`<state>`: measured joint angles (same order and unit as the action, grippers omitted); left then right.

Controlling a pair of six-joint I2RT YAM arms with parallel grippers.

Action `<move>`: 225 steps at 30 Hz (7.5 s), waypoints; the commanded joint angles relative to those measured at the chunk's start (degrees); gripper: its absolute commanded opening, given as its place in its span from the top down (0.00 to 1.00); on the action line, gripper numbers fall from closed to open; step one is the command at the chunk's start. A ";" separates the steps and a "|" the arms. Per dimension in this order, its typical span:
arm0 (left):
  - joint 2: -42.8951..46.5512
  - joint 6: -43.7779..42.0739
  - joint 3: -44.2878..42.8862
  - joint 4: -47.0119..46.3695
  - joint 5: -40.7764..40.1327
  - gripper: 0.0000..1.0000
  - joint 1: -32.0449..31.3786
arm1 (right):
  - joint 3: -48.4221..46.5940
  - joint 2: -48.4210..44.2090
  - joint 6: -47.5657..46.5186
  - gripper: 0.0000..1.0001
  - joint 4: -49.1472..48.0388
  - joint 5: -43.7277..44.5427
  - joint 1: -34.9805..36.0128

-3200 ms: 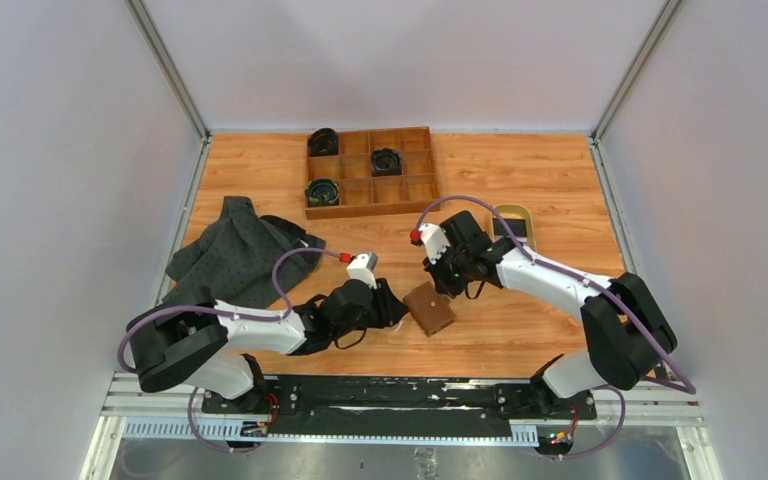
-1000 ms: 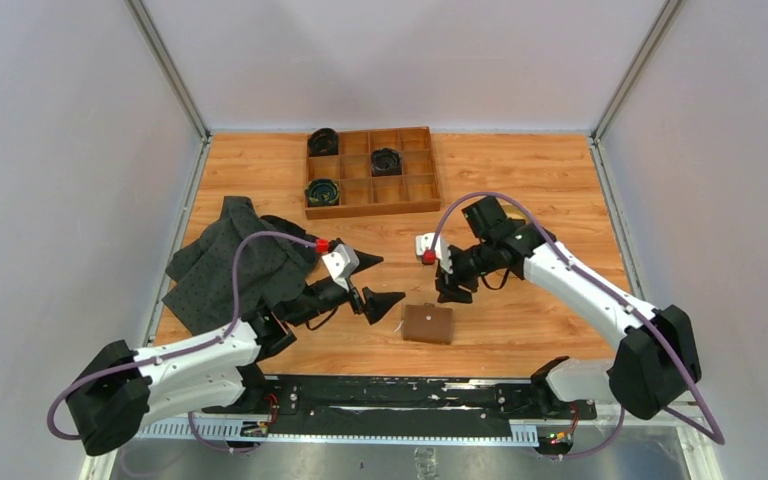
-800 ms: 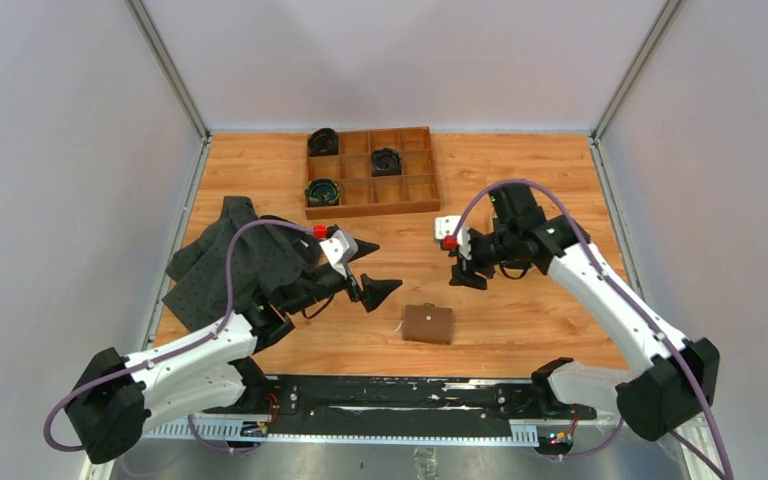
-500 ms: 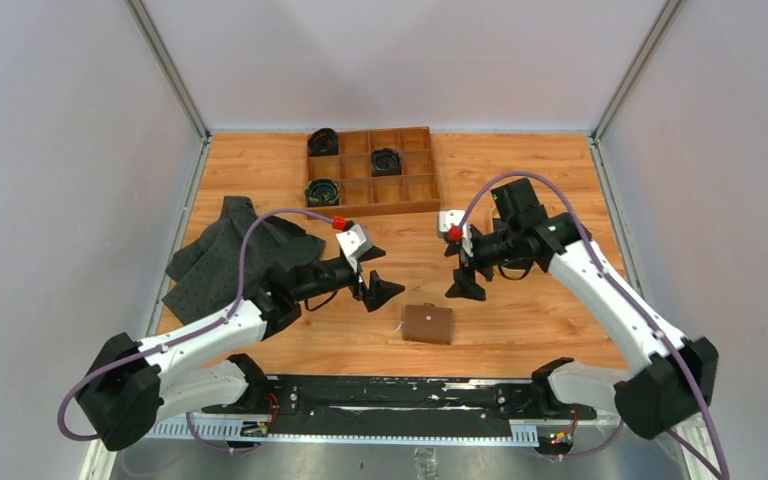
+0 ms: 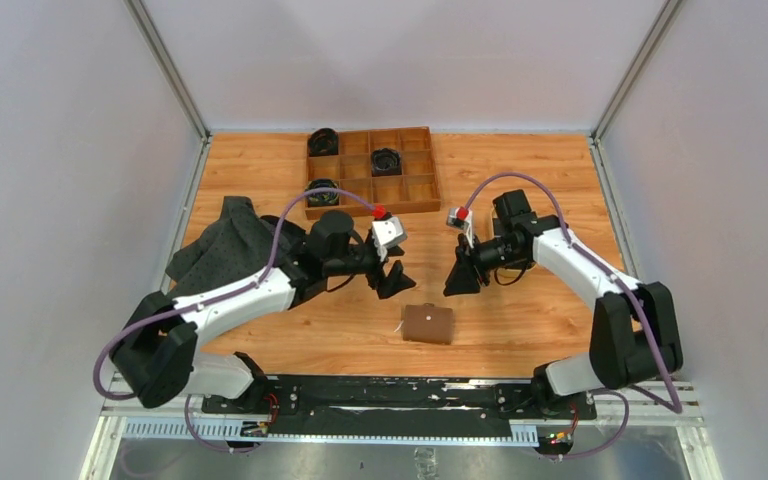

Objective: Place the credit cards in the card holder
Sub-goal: Close the card holder at the center of the board.

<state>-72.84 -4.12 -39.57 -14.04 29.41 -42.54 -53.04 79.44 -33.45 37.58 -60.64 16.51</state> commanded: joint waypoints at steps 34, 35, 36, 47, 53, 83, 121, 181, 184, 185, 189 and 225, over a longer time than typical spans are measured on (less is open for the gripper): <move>-12.13 -11.98 -12.34 18.41 0.87 0.30 -4.39 | -7.81 30.99 7.65 0.99 7.96 8.13 2.98; -12.41 -12.60 -12.75 18.64 1.14 0.30 -4.39 | -8.05 31.54 8.09 0.99 7.95 8.66 3.06; -12.73 -13.34 -13.01 18.54 1.40 0.29 -4.39 | -8.30 31.90 8.43 0.99 7.97 9.00 3.13; -21.71 -14.85 -17.81 15.92 7.54 0.30 -5.26 | -9.37 33.78 9.28 1.00 8.16 9.11 3.19; -24.67 -10.54 -19.81 19.19 -3.38 0.30 -9.11 | -9.59 33.57 9.22 1.00 8.45 9.06 3.18; -29.67 -15.00 -23.59 24.39 -10.98 0.37 -12.91 | -10.07 35.14 8.85 1.00 9.26 8.71 3.25; -25.95 -6.75 -19.24 21.37 -2.25 1.00 -10.54 | -10.62 36.41 7.95 1.00 9.98 9.79 3.95; -25.05 14.05 -11.23 11.05 -2.71 0.78 -8.06 | -13.76 38.95 3.62 1.00 14.27 10.02 7.65; -24.66 13.97 -11.02 11.10 -2.55 0.77 -7.92 | -13.76 38.95 3.64 1.00 14.27 10.02 7.66; -24.49 13.89 -10.98 11.06 -2.60 0.76 -7.88 | -13.76 38.97 3.58 1.00 14.27 10.02 7.66; -24.00 13.79 -10.70 11.09 -2.23 0.75 -7.64 | -13.76 39.07 3.61 1.00 14.27 10.02 7.64; -23.24 14.22 -11.05 11.14 -0.84 0.72 -6.94 | -13.67 39.21 3.66 1.00 14.36 9.93 7.66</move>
<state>-97.23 9.78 -50.35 -2.52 27.94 -49.89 -67.02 116.03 -27.46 53.84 -55.48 22.96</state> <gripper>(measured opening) 0.281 0.006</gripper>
